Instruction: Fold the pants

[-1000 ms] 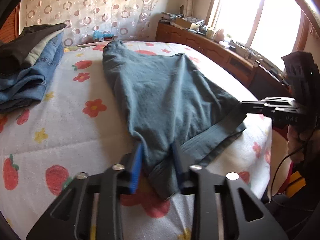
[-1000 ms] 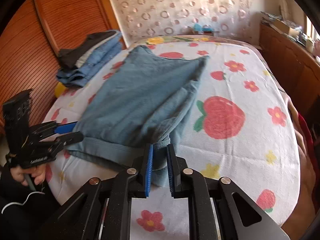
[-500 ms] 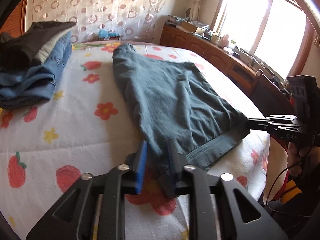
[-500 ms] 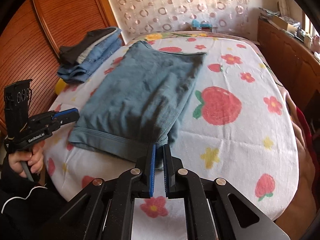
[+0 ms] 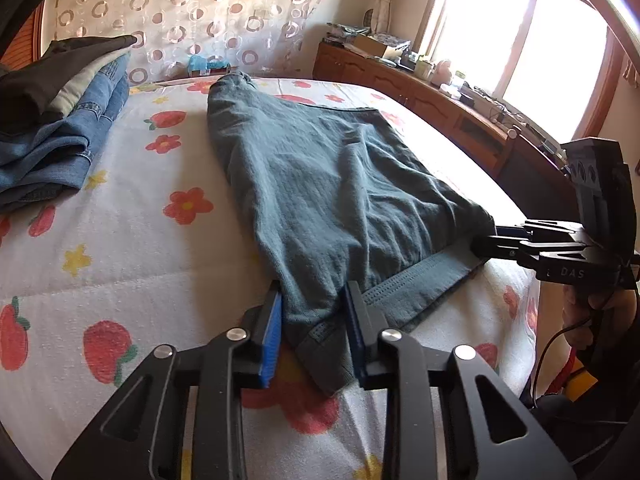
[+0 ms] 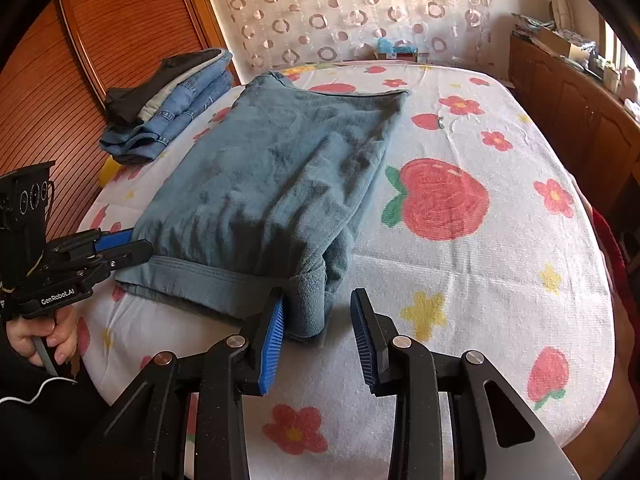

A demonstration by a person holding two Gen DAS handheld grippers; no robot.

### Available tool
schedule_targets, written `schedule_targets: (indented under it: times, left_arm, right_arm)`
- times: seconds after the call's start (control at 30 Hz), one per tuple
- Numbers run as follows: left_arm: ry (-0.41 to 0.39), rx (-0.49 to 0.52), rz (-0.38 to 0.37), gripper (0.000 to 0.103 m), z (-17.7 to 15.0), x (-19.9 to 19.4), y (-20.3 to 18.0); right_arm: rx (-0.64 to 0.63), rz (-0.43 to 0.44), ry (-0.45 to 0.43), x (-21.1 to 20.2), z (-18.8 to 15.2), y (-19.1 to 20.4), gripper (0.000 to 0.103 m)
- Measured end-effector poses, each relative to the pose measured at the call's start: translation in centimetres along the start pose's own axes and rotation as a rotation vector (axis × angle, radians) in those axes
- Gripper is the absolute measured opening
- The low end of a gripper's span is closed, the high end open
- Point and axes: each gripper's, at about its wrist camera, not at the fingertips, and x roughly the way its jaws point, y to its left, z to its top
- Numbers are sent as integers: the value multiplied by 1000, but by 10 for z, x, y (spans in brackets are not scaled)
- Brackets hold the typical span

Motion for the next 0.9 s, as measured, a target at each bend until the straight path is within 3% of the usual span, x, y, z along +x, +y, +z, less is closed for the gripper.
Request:
schedule_targets:
  times: [0.1,0.17,0.27,0.57,0.9]
  left_arm:
    - [2,15,-8,16,-2,0,-3]
    - [-2,24,-7,13,-1,-2,-5]
    - [-21,34,-22,12,3,-11,-8]
    - [-109,61,-76,12,36,-51,-13]
    - [-141,78,-39,12,90,-30,5]
  right_arm:
    - [-14,-10,-10,1,-2,3,34]
    - [-31,-8,-12,1,-3,6,21]
    - [-54,5,-18,0,-4,9,10]
    - [-43,112,-95,-36,9,-1,9]
    - [-36,131,-165,-34,53,-18,9]
